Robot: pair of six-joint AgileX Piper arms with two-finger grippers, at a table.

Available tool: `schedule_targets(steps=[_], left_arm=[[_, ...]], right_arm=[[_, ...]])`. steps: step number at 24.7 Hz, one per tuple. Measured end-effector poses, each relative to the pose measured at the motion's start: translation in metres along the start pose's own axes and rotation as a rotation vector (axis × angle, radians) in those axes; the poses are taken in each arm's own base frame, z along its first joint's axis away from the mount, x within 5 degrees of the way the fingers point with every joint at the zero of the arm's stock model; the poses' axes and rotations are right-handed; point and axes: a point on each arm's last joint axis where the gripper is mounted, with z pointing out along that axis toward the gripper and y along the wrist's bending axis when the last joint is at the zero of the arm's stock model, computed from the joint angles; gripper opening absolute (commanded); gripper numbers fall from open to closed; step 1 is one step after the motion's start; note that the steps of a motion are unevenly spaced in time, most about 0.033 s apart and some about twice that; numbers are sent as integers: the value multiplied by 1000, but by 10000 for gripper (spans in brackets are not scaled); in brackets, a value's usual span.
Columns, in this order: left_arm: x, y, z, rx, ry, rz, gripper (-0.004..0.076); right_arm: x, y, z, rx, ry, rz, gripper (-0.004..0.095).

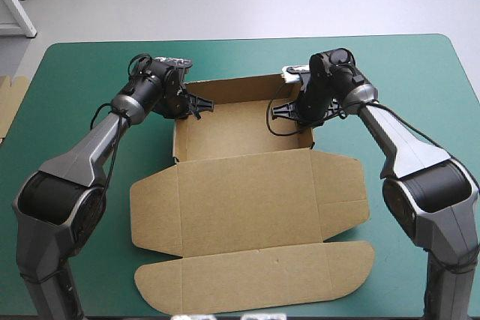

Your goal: Fold the box

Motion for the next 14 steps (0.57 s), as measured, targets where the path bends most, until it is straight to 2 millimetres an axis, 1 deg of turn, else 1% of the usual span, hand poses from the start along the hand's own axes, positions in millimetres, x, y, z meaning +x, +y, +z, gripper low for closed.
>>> schedule_targets(steps=[1,4,10,14], left_arm=[[0,0,3,0,7,0,-10],[1,-2,16,-6,35,6,-10],[1,-2,25,-12,52,9,-10],[1,-2,26,-12,52,8,-10]], right_arm=[[0,0,3,2,6,-1,-13],[-2,-1,22,6,39,-12,-13],[-4,-2,26,2,46,-13,-13],[-4,-2,28,4,52,-15,-13]])
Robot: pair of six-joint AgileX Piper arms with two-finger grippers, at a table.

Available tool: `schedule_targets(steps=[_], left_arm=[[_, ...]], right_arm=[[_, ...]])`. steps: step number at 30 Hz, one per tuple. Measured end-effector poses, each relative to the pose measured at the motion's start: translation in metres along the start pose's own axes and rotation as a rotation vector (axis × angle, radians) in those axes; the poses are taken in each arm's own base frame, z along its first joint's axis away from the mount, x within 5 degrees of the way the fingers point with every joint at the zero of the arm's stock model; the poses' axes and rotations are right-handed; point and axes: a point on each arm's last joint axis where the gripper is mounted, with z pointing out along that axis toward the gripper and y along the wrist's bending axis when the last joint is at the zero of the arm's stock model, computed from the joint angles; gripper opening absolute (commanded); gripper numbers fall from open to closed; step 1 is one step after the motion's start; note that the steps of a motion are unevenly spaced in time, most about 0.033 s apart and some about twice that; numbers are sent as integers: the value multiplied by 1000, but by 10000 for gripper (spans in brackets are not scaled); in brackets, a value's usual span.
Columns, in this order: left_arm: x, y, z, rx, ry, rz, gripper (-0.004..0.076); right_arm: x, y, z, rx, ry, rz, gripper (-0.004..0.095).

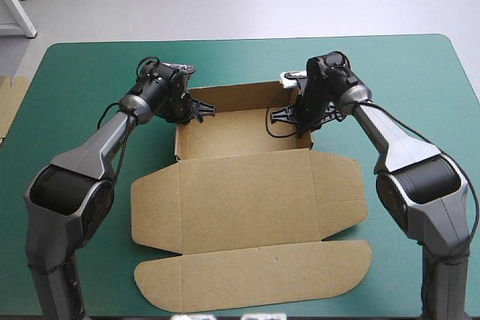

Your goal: Fold the box

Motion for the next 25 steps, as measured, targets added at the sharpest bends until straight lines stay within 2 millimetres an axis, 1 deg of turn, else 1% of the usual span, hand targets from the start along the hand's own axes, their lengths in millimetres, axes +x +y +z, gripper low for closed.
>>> schedule_targets(steps=[10,12,14,15,17,19,21,22,24,25], left_arm=[[0,0,0,0,-2,4,-9],[0,0,0,1,-1,14,8],[0,0,0,1,-1,23,71],[0,0,0,0,-1,29,107],[-1,1,1,-7,-4,55,216],[-1,1,3,-17,-4,83,348],[-1,2,3,-26,-13,106,468],[-2,3,3,-32,-18,113,513],[-3,4,3,-40,-27,119,559],[-4,4,3,-43,-31,121,563]], right_arm=[[-1,0,0,-1,-1,-30,-10],[-1,0,0,-3,-1,-40,10],[-1,1,-1,-5,-1,-61,69],[-2,1,-1,-5,-4,-77,118],[-4,1,-1,-5,-8,-118,246],[-6,1,-1,-3,-19,-153,386],[-9,2,0,-4,-31,-169,505],[-11,2,0,-4,-39,-178,542],[-13,3,-3,-6,-53,-179,591],[-14,3,-6,-3,-62,-181,593]])
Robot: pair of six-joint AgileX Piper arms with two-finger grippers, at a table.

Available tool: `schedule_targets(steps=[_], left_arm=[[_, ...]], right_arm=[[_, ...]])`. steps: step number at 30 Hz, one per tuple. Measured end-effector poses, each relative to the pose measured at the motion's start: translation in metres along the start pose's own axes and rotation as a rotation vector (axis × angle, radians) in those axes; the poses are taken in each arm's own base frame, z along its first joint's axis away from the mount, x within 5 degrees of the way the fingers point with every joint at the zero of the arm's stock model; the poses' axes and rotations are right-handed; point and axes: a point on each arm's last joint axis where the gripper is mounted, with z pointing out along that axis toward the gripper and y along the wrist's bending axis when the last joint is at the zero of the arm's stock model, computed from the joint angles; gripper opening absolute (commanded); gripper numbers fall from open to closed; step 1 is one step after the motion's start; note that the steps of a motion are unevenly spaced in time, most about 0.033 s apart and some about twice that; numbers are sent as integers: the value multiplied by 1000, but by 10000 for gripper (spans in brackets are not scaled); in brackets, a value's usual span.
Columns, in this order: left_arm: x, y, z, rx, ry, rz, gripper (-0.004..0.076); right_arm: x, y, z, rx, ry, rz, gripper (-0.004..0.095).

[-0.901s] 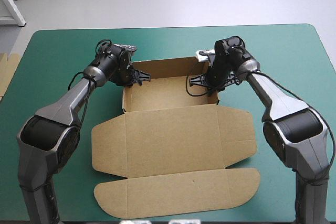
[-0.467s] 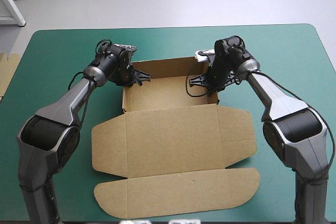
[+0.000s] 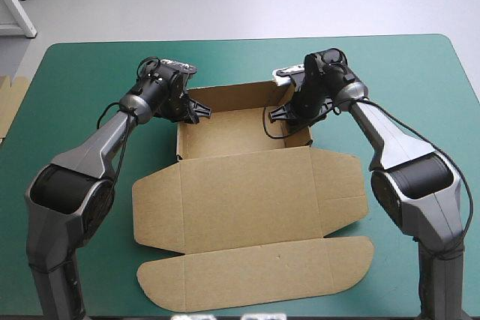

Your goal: Fold the box

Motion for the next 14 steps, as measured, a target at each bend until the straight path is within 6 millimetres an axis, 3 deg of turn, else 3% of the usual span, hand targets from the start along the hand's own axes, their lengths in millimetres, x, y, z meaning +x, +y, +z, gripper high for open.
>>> schedule_targets(steps=[14], left_arm=[[-1,1,-2,-4,-14,3,563]], right_arm=[[-8,-2,-14,29,-52,-13,590]])
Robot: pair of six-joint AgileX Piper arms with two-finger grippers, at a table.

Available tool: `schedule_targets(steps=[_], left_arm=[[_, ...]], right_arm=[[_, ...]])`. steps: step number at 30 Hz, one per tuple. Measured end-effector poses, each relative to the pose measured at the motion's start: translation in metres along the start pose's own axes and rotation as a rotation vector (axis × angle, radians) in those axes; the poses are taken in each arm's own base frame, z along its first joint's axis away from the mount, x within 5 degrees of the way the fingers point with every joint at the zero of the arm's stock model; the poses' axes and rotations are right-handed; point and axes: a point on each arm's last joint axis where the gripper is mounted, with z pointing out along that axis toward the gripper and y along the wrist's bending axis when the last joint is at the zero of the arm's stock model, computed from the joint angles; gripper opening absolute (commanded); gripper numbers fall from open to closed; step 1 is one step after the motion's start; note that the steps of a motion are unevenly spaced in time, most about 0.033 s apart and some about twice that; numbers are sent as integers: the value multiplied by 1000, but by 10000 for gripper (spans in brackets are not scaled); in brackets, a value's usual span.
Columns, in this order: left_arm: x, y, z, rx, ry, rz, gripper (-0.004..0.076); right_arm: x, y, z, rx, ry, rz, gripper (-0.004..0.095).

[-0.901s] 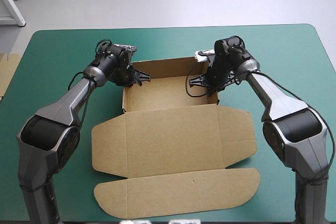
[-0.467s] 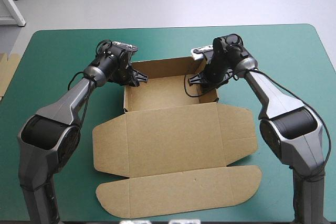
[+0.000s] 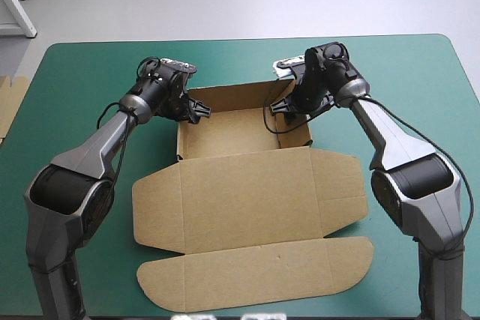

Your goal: Fold the box

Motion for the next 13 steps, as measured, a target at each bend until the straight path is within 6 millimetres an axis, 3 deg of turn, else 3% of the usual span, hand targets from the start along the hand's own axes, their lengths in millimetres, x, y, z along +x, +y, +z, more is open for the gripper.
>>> schedule_targets(steps=[5,9,13], left_arm=[[-6,2,-13,-5,-56,2,563],[-17,8,-52,-17,-156,-1,563],[-21,17,-97,-39,-266,-5,563]], right_arm=[[-10,0,-18,9,-68,-6,590],[-18,1,-52,11,-174,-10,590],[-15,2,-92,18,-257,-14,590]])
